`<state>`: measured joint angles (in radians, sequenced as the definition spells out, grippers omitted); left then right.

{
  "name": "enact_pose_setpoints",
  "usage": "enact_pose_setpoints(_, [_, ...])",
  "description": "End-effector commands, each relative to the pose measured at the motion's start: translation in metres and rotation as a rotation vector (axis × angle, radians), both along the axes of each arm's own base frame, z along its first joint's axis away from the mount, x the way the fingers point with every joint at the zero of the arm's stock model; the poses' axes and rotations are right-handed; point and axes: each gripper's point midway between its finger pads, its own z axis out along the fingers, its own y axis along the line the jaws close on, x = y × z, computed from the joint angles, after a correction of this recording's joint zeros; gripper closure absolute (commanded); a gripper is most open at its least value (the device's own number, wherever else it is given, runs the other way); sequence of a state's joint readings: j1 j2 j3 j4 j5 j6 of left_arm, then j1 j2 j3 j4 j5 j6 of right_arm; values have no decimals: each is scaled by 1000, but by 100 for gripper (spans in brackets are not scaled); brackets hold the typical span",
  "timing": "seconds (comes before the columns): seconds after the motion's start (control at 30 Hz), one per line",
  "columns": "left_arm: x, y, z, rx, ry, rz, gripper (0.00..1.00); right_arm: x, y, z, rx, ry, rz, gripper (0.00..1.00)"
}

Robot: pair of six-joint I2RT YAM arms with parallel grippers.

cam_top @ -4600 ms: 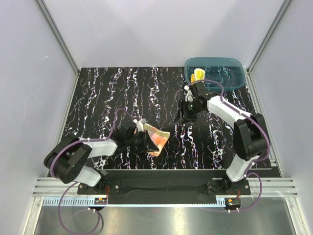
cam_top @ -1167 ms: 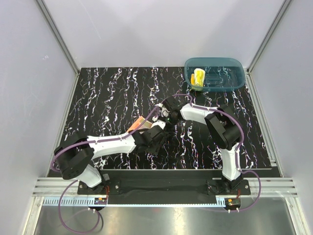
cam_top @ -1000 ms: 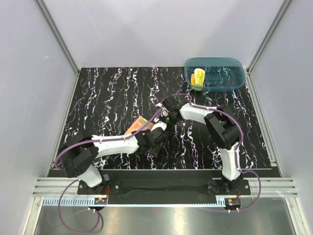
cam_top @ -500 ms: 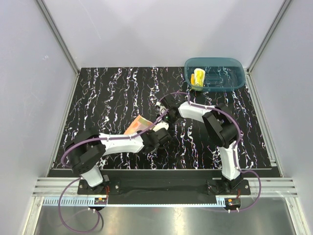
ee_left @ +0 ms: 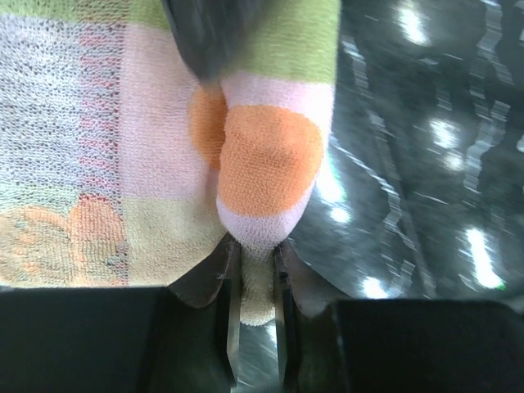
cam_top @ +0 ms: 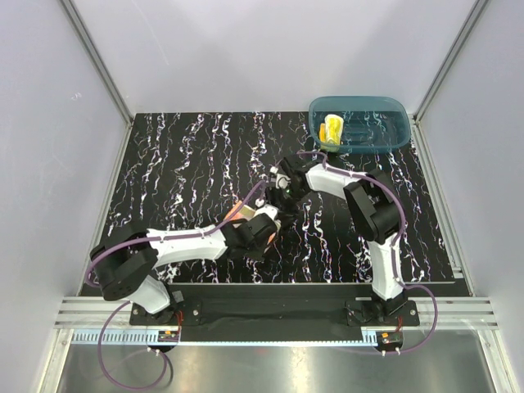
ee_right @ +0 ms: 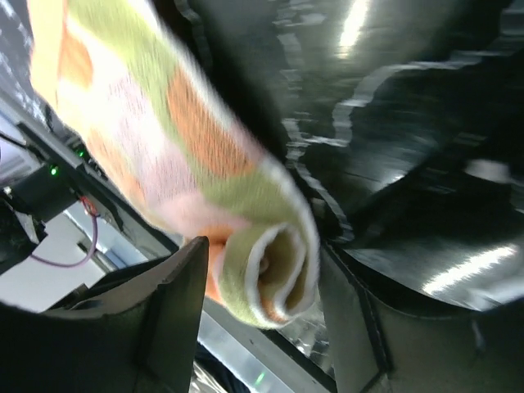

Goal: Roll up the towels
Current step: Roll the towel

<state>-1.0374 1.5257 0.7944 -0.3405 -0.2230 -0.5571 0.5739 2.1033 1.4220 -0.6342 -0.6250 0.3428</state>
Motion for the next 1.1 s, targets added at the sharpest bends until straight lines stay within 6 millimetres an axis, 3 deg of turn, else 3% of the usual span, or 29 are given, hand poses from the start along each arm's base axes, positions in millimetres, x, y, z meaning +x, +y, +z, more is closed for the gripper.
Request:
enact_pose_setpoints(0.0, [-26,-22,7,-143,125,-36,93,18,-44,-20,-175,-73,-34,37])
enact_pose_setpoints(0.2, [-23,-36,20,-301,214,12,92,27,-67,-12,-240,-116,-69,37])
enact_pose_setpoints(0.43, [-21,-47,35,-513,347,25,91,36,-84,13,-299,-198,-99,34])
enact_pose_setpoints(0.57, [-14,-37,36,-603,402,84,91,34,-84,29,-278,-230,-126,27])
enact_pose_setpoints(0.63, [-13,-37,41,-655,432,101,91,33,-77,43,-216,-257,-143,23])
enact_pose_setpoints(0.67, [-8,-33,40,-673,441,131,91,25,-77,40,-195,-240,-143,22])
enact_pose_setpoints(0.73, [-5,-27,36,-723,481,177,91,21,-59,57,-57,-253,-150,21])
enact_pose_setpoints(0.77, [-6,-24,33,-736,499,192,91,9,-58,50,-31,-223,-147,21])
enact_pose_setpoints(0.83, [-6,-20,30,-796,556,221,90,6,-40,63,101,-240,-153,21])
enact_pose_setpoints(0.87, [-7,-20,29,-813,579,231,90,-6,-40,53,117,-212,-147,21])
enact_pose_setpoints(0.93, [-8,-20,27,-873,634,242,90,-12,-24,56,183,-233,-130,21])
enact_pose_setpoints(1.07, [-3,-18,19,-875,654,262,90,-29,-8,37,221,-198,-105,23])
